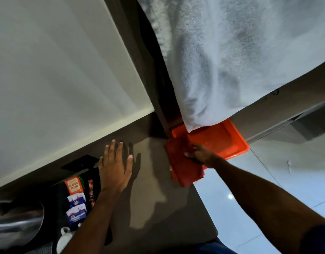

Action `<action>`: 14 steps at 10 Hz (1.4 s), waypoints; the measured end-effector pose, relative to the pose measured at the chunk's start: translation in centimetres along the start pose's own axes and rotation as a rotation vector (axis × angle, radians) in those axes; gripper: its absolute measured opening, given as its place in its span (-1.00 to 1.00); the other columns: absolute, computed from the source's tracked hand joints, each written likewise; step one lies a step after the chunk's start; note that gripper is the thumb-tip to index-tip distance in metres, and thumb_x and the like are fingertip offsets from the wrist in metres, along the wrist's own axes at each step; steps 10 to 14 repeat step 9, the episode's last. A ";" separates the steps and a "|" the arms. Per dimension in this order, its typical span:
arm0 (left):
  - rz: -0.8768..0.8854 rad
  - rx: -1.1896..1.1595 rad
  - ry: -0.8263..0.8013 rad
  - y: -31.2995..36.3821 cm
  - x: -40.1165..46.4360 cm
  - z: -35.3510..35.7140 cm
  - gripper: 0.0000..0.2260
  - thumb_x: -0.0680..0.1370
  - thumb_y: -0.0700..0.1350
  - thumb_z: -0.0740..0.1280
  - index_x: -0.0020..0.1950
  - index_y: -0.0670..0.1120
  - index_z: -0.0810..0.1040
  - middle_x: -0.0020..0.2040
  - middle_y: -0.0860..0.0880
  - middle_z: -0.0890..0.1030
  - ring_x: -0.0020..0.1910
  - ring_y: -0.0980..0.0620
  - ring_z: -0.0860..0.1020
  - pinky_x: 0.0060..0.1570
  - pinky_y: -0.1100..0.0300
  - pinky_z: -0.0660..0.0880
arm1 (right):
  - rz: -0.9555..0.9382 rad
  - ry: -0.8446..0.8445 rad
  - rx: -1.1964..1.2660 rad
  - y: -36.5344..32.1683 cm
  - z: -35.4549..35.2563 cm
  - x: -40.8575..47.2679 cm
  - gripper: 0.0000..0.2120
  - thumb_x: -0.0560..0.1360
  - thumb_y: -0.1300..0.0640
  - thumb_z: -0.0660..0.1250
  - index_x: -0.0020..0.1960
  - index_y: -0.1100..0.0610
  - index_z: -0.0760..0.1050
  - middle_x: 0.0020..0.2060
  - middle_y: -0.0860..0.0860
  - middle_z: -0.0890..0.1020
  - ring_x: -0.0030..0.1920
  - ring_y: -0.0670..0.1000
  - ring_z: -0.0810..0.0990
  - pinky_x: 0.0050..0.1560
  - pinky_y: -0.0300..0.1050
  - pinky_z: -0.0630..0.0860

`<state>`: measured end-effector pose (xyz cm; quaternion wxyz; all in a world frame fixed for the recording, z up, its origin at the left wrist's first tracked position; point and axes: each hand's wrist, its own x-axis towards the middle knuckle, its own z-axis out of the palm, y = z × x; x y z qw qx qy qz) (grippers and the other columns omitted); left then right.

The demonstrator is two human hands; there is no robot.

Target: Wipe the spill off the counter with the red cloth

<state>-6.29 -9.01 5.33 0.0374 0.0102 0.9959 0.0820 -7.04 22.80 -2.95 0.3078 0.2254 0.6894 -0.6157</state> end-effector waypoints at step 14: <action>0.168 0.105 0.232 1.4 2.6 -11.5 -0.42 0.62 0.27 0.15 0.52 -0.06 0.36 0.59 -0.15 0.33 0.53 -0.19 0.34 0.32 -0.25 0.49 | -0.256 0.421 0.535 -4.5 1.1 -9.8 -0.53 0.48 0.54 0.41 0.37 0.53 0.43 0.20 0.40 0.62 0.11 0.22 0.61 0.30 0.25 0.55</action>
